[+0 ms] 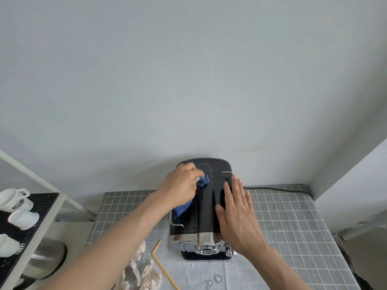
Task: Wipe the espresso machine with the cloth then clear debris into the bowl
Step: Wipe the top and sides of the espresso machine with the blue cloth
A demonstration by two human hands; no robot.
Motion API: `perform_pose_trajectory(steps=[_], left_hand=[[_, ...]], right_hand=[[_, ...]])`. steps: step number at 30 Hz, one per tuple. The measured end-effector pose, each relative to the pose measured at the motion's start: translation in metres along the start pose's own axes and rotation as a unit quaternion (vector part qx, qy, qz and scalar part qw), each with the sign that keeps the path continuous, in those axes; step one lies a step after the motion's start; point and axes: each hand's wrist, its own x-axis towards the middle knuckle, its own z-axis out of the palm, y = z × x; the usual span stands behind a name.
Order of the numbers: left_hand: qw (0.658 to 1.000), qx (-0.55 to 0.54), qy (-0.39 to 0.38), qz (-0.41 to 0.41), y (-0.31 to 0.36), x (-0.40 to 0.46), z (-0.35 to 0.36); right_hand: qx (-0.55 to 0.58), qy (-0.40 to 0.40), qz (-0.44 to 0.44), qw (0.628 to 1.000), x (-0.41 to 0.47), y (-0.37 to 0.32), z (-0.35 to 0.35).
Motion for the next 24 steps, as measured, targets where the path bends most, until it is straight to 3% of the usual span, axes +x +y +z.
perform_pose_trajectory(steps=[10, 15, 20, 24], left_hand=[[0.995, -0.011, 0.024, -0.095, -0.009, 0.051, -0.011], [0.999, 0.004, 0.009, -0.043, -0.008, 0.070, -0.011], [0.997, -0.026, -0.058, 0.036, 0.006, 0.084, -0.006], [0.996, -0.041, -0.062, 0.044, -0.002, 0.087, -0.006]], right_hand=[[-0.002, -0.003, 0.005, 1.000, 0.001, -0.001, 0.001], [-0.003, 0.000, 0.006, 1.000, 0.001, -0.001, 0.002], [-0.006, -0.007, 0.011, 1.000, 0.000, -0.003, -0.002], [-0.013, -0.012, 0.013, 1.000, 0.001, -0.004, -0.002]])
